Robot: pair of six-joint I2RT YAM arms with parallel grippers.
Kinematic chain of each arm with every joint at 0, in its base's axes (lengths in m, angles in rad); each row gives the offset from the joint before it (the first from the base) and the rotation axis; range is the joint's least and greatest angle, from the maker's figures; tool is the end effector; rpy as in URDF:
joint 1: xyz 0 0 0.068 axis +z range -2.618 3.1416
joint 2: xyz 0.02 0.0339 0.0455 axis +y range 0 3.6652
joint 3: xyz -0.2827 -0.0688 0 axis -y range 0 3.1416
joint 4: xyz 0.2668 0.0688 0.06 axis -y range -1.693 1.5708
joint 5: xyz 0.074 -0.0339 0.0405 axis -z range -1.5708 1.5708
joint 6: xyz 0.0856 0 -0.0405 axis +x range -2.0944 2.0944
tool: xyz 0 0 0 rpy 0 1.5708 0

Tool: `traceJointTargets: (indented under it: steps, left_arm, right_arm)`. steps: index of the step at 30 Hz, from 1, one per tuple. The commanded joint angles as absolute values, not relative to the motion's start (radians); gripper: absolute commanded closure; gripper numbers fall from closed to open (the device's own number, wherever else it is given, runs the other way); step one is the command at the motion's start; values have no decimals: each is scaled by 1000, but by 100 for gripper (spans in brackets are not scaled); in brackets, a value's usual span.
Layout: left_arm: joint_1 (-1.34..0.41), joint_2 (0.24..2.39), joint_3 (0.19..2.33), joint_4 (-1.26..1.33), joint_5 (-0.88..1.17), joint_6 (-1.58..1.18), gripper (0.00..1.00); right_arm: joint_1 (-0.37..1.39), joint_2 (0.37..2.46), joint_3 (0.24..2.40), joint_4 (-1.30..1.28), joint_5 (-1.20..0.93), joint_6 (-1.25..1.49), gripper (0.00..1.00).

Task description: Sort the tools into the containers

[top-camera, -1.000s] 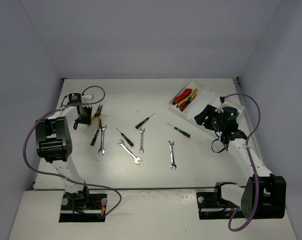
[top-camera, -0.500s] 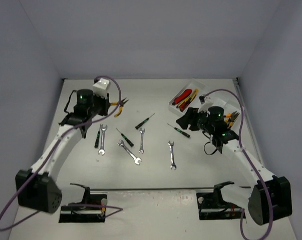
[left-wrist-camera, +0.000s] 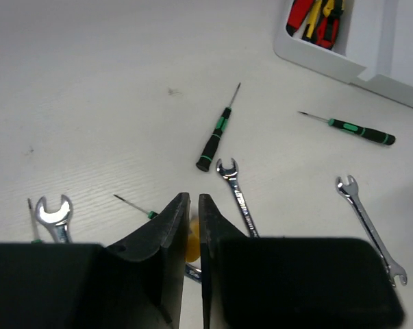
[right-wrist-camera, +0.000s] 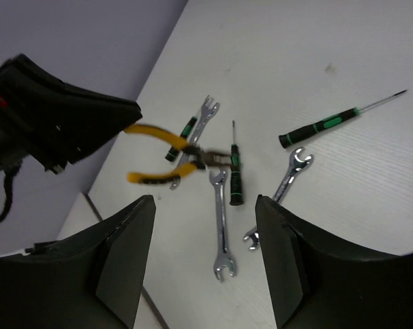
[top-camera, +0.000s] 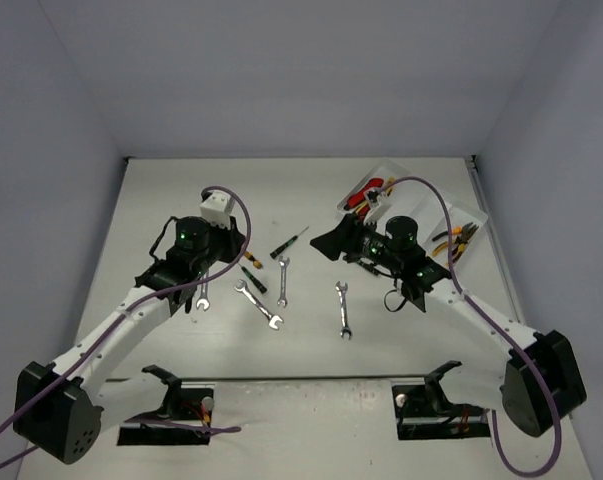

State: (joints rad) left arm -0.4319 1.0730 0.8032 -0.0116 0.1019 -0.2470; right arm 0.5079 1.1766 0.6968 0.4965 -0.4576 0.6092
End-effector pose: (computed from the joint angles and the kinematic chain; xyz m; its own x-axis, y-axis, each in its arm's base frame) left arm 0.2788 -0.1381 0.3044 -0.3681 -0.0982 -0.9246 0.4282 0.8648 -0.2623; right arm 0.2670 0.1919 0.3071 -0.4586 0.3323 -0.8242 -0.6827 0.4620 0.5661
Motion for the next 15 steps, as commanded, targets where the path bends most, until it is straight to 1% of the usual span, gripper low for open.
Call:
traceJointTargets:
  steps: [1,3,5,8,10,12,13,14,15]
  left_arm:
    - [-474,985,816,202,55,-334,100]
    - [-479,974,810,213,59,-342,100]
    - [-490,960,810,212,47,-325,100]
    - [-489,956,801,207,37,-309,100]
    - [-491,951,789,194,31,-316,100]
    - [-492,935,777,134,-8,-333,100]
    - [-492,922,781,99,-43,-340,95]
    - [-492,908,793,58,-83,-345,85]
    - [-492,896,804,-38,-104,-344,75]
  right_arm:
    - [578,1264,683,806,-452,851,41]
    - [602,1301,693,834,-437,871,41]
    - [626,1349,709,862,-428,909,38]
    - [653,1379,727,859,-413,880,37]
    - [663,1394,742,795,-402,832,37]
    - [691,1417,783,663,-367,730,37]
    - [720,1431,800,595,-325,696,37]
    - [760,1445,814,529,-272,668,38]
    - [812,1453,838,496,-234,627,38]
